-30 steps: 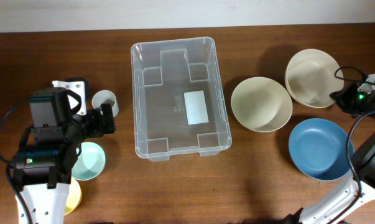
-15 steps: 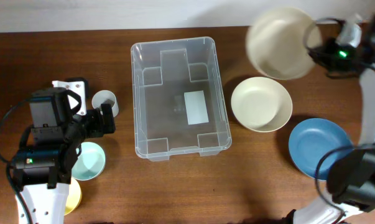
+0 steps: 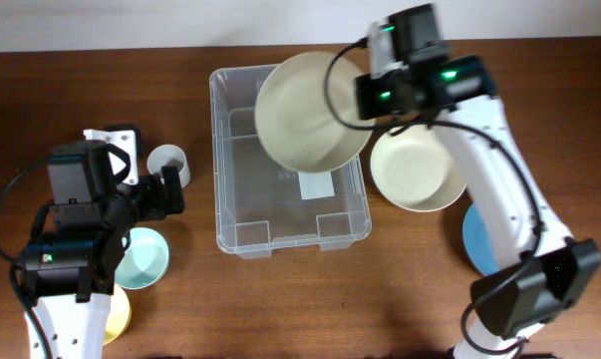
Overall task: Pack container
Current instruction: 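Lift the cream bowl with right gripper and carry it over the container, then lower the cream bowl into the container and open right gripper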
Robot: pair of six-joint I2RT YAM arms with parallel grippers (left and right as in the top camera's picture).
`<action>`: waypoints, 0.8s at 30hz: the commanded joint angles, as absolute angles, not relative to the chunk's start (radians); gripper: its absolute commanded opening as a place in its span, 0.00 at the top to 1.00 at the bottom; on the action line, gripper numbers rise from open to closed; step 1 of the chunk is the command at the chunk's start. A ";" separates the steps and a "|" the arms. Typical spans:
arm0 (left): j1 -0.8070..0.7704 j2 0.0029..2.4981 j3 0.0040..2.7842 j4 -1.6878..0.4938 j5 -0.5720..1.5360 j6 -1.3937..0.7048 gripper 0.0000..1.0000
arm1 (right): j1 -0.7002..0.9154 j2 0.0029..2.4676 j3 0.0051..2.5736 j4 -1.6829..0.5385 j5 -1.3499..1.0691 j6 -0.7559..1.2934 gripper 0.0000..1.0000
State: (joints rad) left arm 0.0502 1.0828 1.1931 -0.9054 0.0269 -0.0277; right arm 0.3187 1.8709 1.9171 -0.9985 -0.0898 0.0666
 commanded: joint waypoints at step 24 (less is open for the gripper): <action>0.053 1.084 1.216 -0.918 0.027 -0.037 0.00 | 0.464 2.193 2.022 -0.782 0.065 0.067 0.96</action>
State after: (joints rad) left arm 0.0502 1.0828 1.1931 -0.9188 0.0269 -0.0277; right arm 0.4583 2.1643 1.9957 -0.7986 0.0566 0.0532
